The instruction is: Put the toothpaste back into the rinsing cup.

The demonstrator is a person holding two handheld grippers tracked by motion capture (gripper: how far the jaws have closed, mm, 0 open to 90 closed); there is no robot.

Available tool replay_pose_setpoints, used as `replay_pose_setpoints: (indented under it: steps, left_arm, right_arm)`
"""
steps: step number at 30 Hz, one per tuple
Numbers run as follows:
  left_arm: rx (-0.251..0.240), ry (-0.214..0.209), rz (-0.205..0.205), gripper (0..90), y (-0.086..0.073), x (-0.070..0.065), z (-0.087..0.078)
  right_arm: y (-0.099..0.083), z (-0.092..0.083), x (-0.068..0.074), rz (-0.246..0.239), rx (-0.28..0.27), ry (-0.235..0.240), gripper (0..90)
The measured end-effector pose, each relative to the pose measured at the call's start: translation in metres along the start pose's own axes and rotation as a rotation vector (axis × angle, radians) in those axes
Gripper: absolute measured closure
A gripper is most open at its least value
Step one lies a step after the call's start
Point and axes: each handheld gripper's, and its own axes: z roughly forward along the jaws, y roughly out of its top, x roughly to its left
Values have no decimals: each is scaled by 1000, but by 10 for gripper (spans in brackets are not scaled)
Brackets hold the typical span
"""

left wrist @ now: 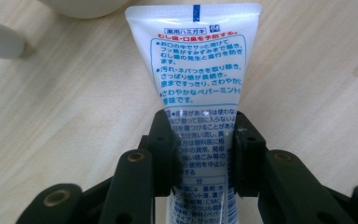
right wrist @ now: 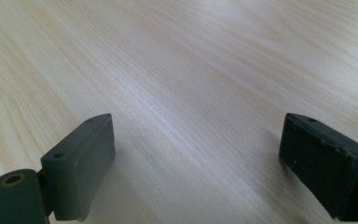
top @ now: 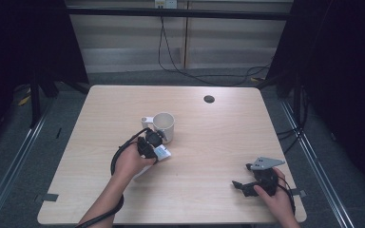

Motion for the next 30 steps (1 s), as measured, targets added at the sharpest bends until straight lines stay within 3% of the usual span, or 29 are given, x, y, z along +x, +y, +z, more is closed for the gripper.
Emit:
replay_pose_setpoints:
  steps: [1,7,13,30]
  left_arm:
    - [-5,-18,-1,668,-1,0,-1]
    - [-41,-26,19,668,-4,1,-11]
    - [-117,-54,23,667,-5,4,-30]
    - [-234,-76,-21,667,-14,15,-49]
  right_arm:
    - [0,0,0,0,0,0,99]
    - [0,0,0,0,0,0,99]
    - [0,0,0,0,0,0,99]
    - [0,0,0,0,0,0,99]
